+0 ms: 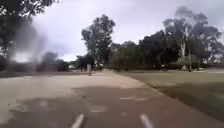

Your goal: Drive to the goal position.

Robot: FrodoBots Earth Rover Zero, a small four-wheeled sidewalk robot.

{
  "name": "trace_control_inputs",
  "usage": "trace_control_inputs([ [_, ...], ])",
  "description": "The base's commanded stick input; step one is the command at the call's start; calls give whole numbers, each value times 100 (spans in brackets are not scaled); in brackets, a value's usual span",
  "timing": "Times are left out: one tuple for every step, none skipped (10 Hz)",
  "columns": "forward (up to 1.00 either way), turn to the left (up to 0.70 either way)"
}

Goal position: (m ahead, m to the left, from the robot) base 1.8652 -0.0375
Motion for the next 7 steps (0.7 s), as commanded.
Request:
trace_control_inputs([
  [70,0],
  [70,0],
  [70,0],
  [70,0],
  [70,0],
  [70,0],
  [70,0],
])
